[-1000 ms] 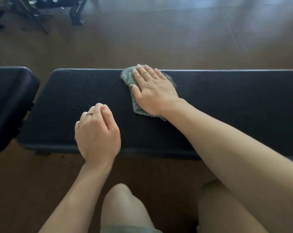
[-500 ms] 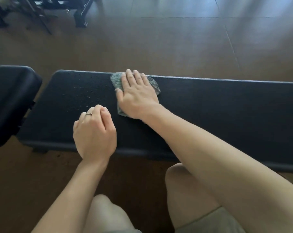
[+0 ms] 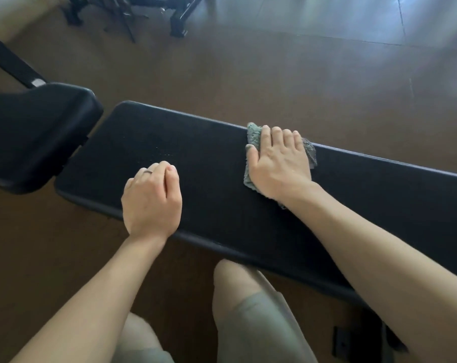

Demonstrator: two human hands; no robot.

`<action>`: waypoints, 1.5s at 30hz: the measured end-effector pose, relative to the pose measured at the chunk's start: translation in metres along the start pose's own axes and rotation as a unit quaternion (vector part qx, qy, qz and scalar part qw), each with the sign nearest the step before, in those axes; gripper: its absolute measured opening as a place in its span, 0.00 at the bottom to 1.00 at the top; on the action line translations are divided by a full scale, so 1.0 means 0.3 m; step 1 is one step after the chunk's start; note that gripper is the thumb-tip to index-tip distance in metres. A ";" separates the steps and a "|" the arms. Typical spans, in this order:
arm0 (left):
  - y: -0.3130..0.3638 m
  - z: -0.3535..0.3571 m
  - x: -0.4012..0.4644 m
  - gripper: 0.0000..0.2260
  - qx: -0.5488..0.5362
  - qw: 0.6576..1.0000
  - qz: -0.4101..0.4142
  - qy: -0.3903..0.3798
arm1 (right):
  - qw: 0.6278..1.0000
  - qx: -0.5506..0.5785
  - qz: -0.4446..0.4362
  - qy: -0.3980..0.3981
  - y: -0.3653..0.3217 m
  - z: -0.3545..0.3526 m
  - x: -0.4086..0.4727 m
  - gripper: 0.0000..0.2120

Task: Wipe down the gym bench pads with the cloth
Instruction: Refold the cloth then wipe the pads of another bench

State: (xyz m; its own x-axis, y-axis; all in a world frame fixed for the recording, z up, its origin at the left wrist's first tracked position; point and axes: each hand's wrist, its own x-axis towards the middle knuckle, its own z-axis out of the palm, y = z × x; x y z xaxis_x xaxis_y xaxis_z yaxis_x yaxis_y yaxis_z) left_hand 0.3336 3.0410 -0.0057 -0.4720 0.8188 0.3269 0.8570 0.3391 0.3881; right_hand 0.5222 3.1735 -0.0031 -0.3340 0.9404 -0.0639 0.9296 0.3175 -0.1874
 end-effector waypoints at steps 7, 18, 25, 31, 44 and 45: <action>-0.011 -0.008 -0.002 0.14 -0.002 1.000 0.017 0.000 | 0.987 0.002 -0.156 -0.023 -0.101 0.013 0.006 0.32; -0.013 0.006 -0.005 0.15 -0.012 1.000 0.017 0.020 | 0.986 -0.001 -0.164 -0.015 0.024 -0.007 0.015 0.32; -0.046 -0.024 0.010 0.16 -0.045 0.992 0.117 -0.027 | 0.994 0.015 -0.109 -0.017 -0.092 -0.011 0.178 0.23; -0.314 -0.117 0.116 0.12 0.027 0.993 0.110 0.028 | 0.992 -0.034 -0.118 -0.036 -0.087 0.009 0.013 0.31; -0.409 -0.088 0.149 0.08 -0.020 0.995 0.038 0.092 | 0.990 0.009 -0.138 -0.015 -0.475 0.059 0.325 0.30; -0.408 -0.090 0.148 0.08 -0.022 0.995 0.040 0.092 | 0.990 0.005 -0.141 -0.019 -0.492 0.059 0.308 0.30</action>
State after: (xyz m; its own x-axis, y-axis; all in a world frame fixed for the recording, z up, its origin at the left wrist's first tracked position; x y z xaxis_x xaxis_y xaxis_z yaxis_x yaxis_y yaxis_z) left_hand 0.2021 3.0233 -0.0154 -0.4368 0.7424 0.5081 0.8850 0.2531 0.3909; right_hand 0.3514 3.2114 0.0013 -0.5864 0.8088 -0.0440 0.7965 0.5659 -0.2130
